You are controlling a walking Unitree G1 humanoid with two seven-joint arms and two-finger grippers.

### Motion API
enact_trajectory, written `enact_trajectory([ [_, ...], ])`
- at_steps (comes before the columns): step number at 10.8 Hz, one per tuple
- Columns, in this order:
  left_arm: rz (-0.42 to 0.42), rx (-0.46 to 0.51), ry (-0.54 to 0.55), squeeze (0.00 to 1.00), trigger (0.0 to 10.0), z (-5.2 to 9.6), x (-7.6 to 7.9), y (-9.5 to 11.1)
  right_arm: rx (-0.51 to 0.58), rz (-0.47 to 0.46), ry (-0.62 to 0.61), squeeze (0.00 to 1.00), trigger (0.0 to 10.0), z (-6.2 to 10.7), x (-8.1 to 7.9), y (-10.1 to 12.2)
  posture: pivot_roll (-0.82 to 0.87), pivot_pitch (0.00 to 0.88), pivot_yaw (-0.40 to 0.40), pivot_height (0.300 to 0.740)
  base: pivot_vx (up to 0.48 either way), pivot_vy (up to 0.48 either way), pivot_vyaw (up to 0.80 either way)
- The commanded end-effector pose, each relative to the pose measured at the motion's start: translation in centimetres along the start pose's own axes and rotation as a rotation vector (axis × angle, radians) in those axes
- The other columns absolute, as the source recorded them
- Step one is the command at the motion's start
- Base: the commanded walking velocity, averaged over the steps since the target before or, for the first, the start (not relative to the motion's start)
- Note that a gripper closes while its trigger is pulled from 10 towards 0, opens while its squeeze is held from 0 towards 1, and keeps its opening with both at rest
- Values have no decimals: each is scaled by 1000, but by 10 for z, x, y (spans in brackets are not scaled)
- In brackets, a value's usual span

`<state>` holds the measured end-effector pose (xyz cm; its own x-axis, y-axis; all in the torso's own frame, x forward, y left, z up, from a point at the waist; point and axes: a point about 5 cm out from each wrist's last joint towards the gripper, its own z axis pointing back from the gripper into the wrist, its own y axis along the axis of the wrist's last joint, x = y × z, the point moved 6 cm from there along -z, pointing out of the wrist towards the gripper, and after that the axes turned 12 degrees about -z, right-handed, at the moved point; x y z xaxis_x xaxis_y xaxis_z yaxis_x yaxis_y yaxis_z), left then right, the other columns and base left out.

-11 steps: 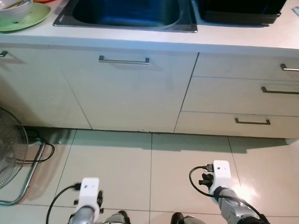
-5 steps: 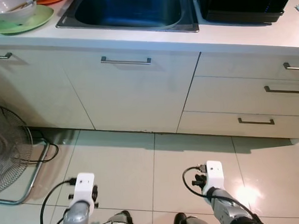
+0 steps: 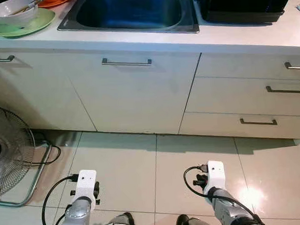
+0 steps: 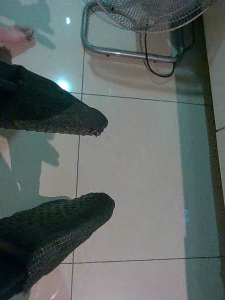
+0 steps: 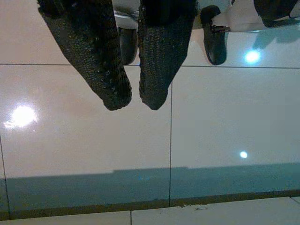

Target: Kitchen organization

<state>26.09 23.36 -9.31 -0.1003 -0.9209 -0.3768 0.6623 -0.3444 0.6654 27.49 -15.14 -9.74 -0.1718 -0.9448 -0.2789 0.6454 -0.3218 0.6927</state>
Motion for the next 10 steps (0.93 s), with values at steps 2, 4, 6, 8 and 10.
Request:
enact_trajectory([
  [2,11,-17,4,0,10000,1,1,-5,-23,-12,-9,0,10000,1,2,-6,152,125,4,740,0,0,0],
  [4,25,-15,-5,0,10000,2,9,-4,-11,1,-5,0,10000,1,4,-2,127,132,-2,740,0,0,0],
  [6,11,-18,-29,0,10000,2,23,-3,21,4,-14,0,10000,0,12,10,117,140,-40,740,0,0,0],
  [8,18,-26,7,0,10000,4,26,-6,45,39,-34,0,10000,1,26,25,108,147,-70,740,0,0,0],
  [10,42,-30,-1,0,10000,6,26,-10,73,20,-58,0,10000,1,35,38,121,141,-87,740,0,0,0],
])
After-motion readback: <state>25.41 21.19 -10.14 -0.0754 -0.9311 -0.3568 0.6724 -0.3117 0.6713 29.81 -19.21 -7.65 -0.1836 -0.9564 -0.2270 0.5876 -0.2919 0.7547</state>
